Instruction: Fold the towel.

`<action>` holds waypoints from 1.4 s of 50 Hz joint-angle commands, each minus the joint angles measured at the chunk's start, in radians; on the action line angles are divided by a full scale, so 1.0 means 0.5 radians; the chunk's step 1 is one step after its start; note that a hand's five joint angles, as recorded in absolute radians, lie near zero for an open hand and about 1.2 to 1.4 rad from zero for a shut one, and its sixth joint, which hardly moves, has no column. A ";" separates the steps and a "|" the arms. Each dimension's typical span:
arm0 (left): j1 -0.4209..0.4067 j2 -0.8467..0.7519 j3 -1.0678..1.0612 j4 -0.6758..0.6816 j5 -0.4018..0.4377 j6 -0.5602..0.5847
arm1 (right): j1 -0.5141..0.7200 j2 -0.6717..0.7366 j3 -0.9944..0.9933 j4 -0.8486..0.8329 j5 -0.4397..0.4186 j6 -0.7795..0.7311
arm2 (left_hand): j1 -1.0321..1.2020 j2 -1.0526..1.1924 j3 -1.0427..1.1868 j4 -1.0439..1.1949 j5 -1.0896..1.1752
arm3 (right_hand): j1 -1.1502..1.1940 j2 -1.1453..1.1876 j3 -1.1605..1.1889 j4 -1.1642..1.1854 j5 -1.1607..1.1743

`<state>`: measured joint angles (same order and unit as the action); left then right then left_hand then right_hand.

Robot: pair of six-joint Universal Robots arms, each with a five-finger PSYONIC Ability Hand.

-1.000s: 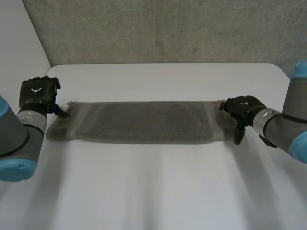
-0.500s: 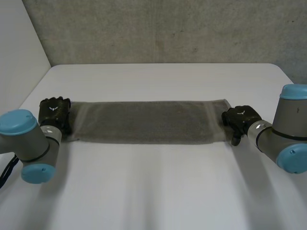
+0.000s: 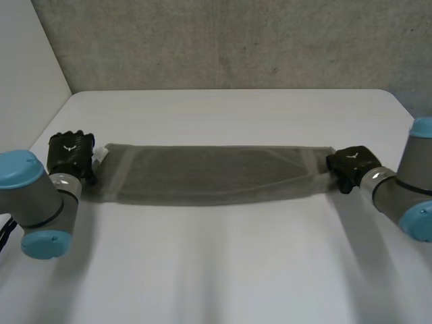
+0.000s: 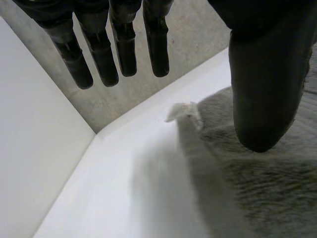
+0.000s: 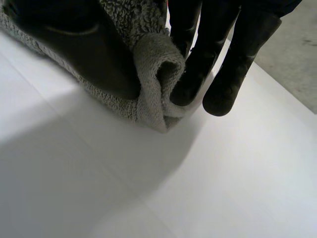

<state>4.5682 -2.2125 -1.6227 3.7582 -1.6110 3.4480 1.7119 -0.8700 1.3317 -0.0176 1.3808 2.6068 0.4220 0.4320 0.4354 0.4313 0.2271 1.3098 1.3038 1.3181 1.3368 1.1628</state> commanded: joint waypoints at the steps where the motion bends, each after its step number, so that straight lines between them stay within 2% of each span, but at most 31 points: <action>1: 0.003 0.166 -0.138 0.009 0.001 -0.002 | -0.254 -0.137 0.052 0.078 -0.004 -0.255 | -0.141 -0.161 -0.168 -0.159 -0.100 | 0.173 0.185 0.156 0.119 0.118; 7: 0.015 0.259 -0.203 0.009 0.004 -0.002 | -0.539 -0.199 -0.064 0.194 0.006 -0.614 | -0.182 -0.202 -0.209 -0.201 -0.141 | 0.173 0.185 0.156 0.119 0.118; 13: 0.012 0.286 -0.203 0.009 0.001 -0.002 | -0.546 -0.211 -0.270 0.305 0.009 -0.694 | -0.194 -0.214 -0.221 -0.212 -0.153 | 0.173 0.185 0.156 0.119 0.118; 16: 0.012 0.289 -0.200 0.009 0.001 -0.002 | -0.430 -0.267 -0.405 0.394 0.009 -0.670 | -0.229 -0.249 -0.256 -0.248 -0.188 | 0.173 0.185 0.156 0.119 0.118; 18: 0.009 0.286 -0.200 0.009 0.001 -0.002 | -0.149 -0.312 -0.543 0.437 0.018 -0.566 | -0.235 -0.255 -0.262 -0.253 -0.194 | 0.173 0.185 0.156 0.119 0.118; 19: 0.009 0.286 -0.200 0.009 0.001 -0.002 | -0.147 -0.313 -0.543 0.437 0.018 -0.566 | -0.235 -0.255 -0.262 -0.254 -0.194 | 0.173 0.185 0.156 0.119 0.118; 21: 0.009 0.289 -0.203 0.009 0.001 -0.002 | 0.164 -0.285 -0.699 0.434 0.036 -0.474 | -0.235 -0.255 -0.262 -0.254 -0.194 | 0.173 0.185 0.156 0.119 0.118; 24: 0.009 0.289 -0.206 0.009 0.001 -0.002 | 0.316 -0.242 -0.786 0.434 0.042 -0.443 | -0.235 -0.255 -0.262 -0.254 -0.194 | 0.173 0.185 0.156 0.119 0.118; 26: 0.006 0.292 -0.212 0.009 -0.002 -0.002 | 0.624 -0.102 -0.978 0.431 0.067 -0.415 | -0.247 -0.267 -0.274 -0.265 -0.206 | 0.173 0.185 0.156 0.119 0.118; 27: 0.006 0.292 -0.212 0.009 -0.002 -0.002 | 0.626 -0.101 -0.979 0.431 0.067 -0.415 | -0.247 -0.267 -0.274 -0.265 -0.206 | 0.173 0.185 0.156 0.119 0.118; 29: 0.006 0.299 -0.221 0.009 -0.002 -0.002 | 0.943 0.094 -1.205 0.434 0.131 -0.415 | -0.253 -0.273 -0.279 -0.271 -0.212 | 0.173 0.185 0.156 0.119 0.118; 32: 0.006 0.302 -0.227 0.009 0.001 -0.002 | 1.065 0.203 -1.310 0.434 0.156 -0.418 | -0.253 -0.273 -0.279 -0.271 -0.212 | 0.173 0.185 0.156 0.119 0.118; 34: 0.006 0.302 -0.237 0.009 0.001 -0.002 | 1.236 0.429 -1.481 0.440 0.171 -0.418 | -0.253 -0.273 -0.279 -0.271 -0.212 | 0.173 0.185 0.156 0.119 0.118; 38: 0.003 0.305 -0.240 0.009 0.001 -0.002 | 1.335 0.629 -1.630 0.459 0.174 -0.431 | -0.253 -0.273 -0.279 -0.271 -0.212 | 0.173 0.185 0.156 0.119 0.118; 39: 0.003 0.305 -0.243 0.009 0.001 -0.002 | 1.359 0.702 -1.684 0.471 0.187 -0.431 | -0.258 -0.278 -0.285 -0.277 -0.218 | -0.563 -0.551 -0.580 -0.617 -0.618; 40: 0.003 0.305 -0.243 0.009 0.001 -0.002 | 1.359 0.703 -1.685 0.471 0.187 -0.431 | -0.258 -0.278 -0.285 -0.277 -0.218 | -0.571 -0.559 -0.587 -0.625 -0.626; 41: 0.000 0.305 -0.246 0.009 0.001 -0.002 | 1.371 0.752 -1.733 0.492 0.217 -0.431 | -0.258 -0.278 -0.285 -0.277 -0.218 | -1.675 -1.663 -1.692 -1.729 -1.730; 42: 0.000 0.305 -0.246 0.009 0.001 -0.002 | 1.374 0.773 -1.770 0.529 0.269 -0.428 | -0.258 -0.278 -0.285 -0.277 -0.218 | -2.271 -2.258 -2.287 -2.325 -2.326; 45: -0.003 0.305 -0.249 0.009 0.001 -0.002 | 1.347 0.755 -1.801 0.615 0.367 -0.400 | -0.264 -0.284 -0.291 -0.283 -0.223 | -2.271 -2.258 -2.287 -2.325 -2.326; 49: -0.006 0.305 -0.249 0.009 0.004 -0.002 | 1.289 0.660 -1.758 0.692 0.408 -0.329 | -0.270 -0.290 -0.297 -0.289 -0.229 | -2.271 -2.258 -2.287 -2.325 -2.326; 51: -0.009 0.299 -0.252 0.009 0.004 -0.002 | 1.236 0.583 -1.706 0.729 0.414 -0.243 | -0.282 -0.302 -0.309 -0.301 -0.241 | -2.271 -2.258 -2.287 -2.325 -2.326; 53: -0.012 0.299 -0.252 0.009 0.004 -0.002 | 1.099 0.385 -1.487 0.768 0.380 -0.012 | -0.282 -0.302 -0.309 -0.301 -0.241 | -2.271 -2.258 -2.287 -2.325 -2.326; 55: -0.018 0.296 -0.252 0.009 0.004 -0.002 | 1.032 0.272 -1.337 0.765 0.365 0.096 | -0.282 -0.302 -0.309 -0.301 -0.241 | -2.271 -2.258 -2.287 -2.325 -2.326; 56: -0.024 0.299 -0.258 0.009 0.004 0.001 | 0.952 0.137 -1.153 0.753 0.322 0.179 | -0.282 -0.302 -0.309 -0.301 -0.241 | -2.271 -2.258 -2.287 -2.325 -2.326; 57: -0.024 0.299 -0.258 0.009 0.004 0.001 | 0.951 0.135 -1.151 0.753 0.322 0.180 | -0.282 -0.302 -0.309 -0.301 -0.241 | -2.271 -2.258 -2.287 -2.325 -2.326; 59: -0.037 0.299 -0.261 0.009 0.007 0.001 | 0.786 -0.060 -0.773 0.683 0.148 0.284 | -0.282 -0.302 -0.309 -0.301 -0.241 | -2.210 -2.198 -2.227 -2.264 -2.265; 62: -0.043 0.299 -0.264 0.009 0.004 0.001 | 0.703 -0.144 -0.559 0.603 0.046 0.312 | -0.282 -0.302 -0.309 -0.301 -0.241 | -2.115 -2.103 -2.131 -2.169 -2.170; 64: -0.058 0.299 -0.270 0.009 0.004 0.001 | 0.553 -0.275 -0.162 0.395 -0.110 0.339 | -0.282 -0.302 -0.309 -0.301 -0.241 | -1.876 -1.864 -1.892 -1.930 -1.931; 65: -0.058 0.299 -0.270 0.009 0.004 0.001 | 0.552 -0.276 -0.160 0.394 -0.111 0.339 | -0.282 -0.302 -0.309 -0.301 -0.241 | -1.874 -1.862 -1.891 -1.928 -1.929; 67: -0.061 0.299 -0.274 0.021 0.007 0.001 | 0.455 -0.322 0.130 0.190 -0.184 0.355 | -0.282 -0.302 -0.309 -0.301 -0.241 | -1.722 -1.710 -1.739 -1.776 -1.777; 70: -0.067 0.299 -0.277 0.034 0.007 0.001 | 0.423 -0.322 0.227 0.109 -0.194 0.361 | -0.282 -0.302 -0.309 -0.301 -0.241 | -1.675 -1.663 -1.691 -1.729 -1.730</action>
<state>4.5404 -2.0633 -1.7577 3.7655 -1.6083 3.4484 1.9873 -1.0051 1.2550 0.1738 1.3357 2.7840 0.3505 0.3339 0.3410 0.3403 0.1216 0.4128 0.4216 0.4219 0.4247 0.2608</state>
